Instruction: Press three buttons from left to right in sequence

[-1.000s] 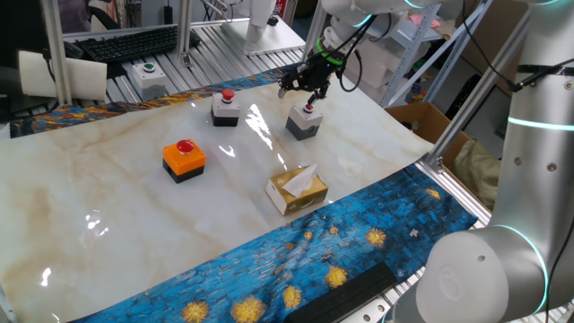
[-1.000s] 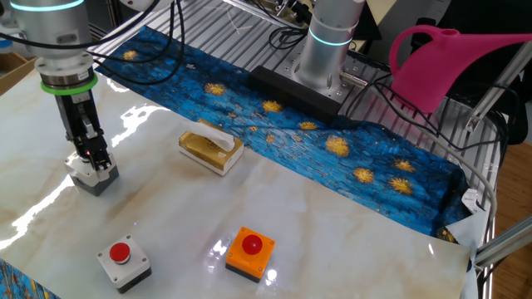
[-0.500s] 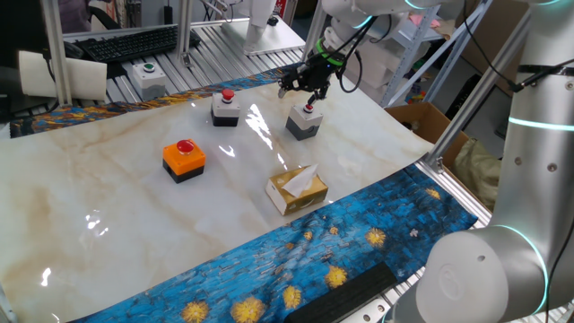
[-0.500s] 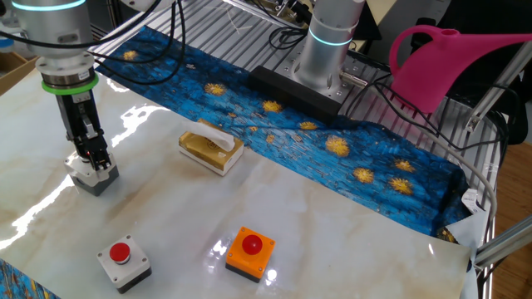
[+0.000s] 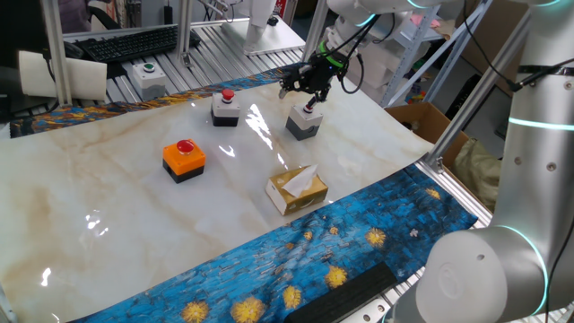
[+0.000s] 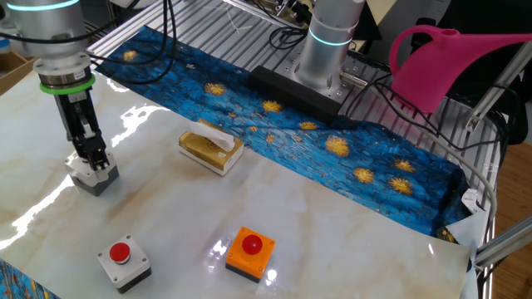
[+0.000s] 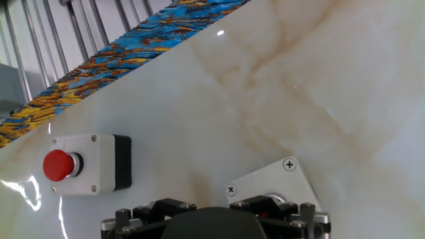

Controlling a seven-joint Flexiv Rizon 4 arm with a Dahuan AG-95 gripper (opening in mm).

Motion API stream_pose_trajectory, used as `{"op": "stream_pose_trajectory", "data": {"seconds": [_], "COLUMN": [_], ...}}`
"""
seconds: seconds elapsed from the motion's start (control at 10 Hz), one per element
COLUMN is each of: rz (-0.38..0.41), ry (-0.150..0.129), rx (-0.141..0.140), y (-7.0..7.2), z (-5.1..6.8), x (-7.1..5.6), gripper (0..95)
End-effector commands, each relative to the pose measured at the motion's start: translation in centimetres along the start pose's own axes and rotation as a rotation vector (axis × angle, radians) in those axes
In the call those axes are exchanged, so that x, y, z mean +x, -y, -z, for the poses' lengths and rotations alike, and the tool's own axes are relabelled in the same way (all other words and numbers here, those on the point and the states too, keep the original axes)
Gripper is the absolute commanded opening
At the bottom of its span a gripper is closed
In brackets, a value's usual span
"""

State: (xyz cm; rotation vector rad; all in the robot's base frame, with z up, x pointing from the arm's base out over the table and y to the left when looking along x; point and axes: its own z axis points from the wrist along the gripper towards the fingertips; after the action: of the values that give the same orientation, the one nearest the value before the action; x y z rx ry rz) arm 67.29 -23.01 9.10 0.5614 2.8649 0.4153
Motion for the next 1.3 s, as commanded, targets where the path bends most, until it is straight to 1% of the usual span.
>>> {"op": "stream_pose_trajectory", "data": {"seconds": [0.1, 0.3, 0.4, 0.5, 0.6, 0.7, 0.8, 0.9, 1.0, 1.1, 1.2, 1.3], "rz": [0.002, 0.011, 0.015, 0.013, 0.011, 0.030, 0.039, 0.037, 0.035, 0.041, 0.044, 0.044], "ry": [-0.010, -0.006, -0.006, 0.000, 0.016, 0.023, 0.021, 0.019, 0.025, 0.032, 0.032, 0.032], "rx": [-0.016, -0.020, -0.026, -0.025, -0.015, 0.036, 0.052, 0.051, 0.063, 0.082, 0.088, 0.089], "y": [0.0, 0.4, 0.4, 0.2, -0.1, -0.6, -0.8, -0.9, -1.1, -1.2, -1.3, -1.3], "z": [-0.4, -1.3, -1.4, -1.0, -0.4, 1.1, 1.9, 2.3, 2.6, 2.9, 3.3, 3.5], "x": [0.2, 0.3, 0.3, 0.3, 0.2, 0.0, -0.1, -0.1, 0.0, 0.0, 0.1, 0.2], "gripper": [95.0, 95.0, 95.0, 95.0, 95.0, 95.0, 95.0, 95.0, 95.0, 95.0, 95.0, 76.0]}}
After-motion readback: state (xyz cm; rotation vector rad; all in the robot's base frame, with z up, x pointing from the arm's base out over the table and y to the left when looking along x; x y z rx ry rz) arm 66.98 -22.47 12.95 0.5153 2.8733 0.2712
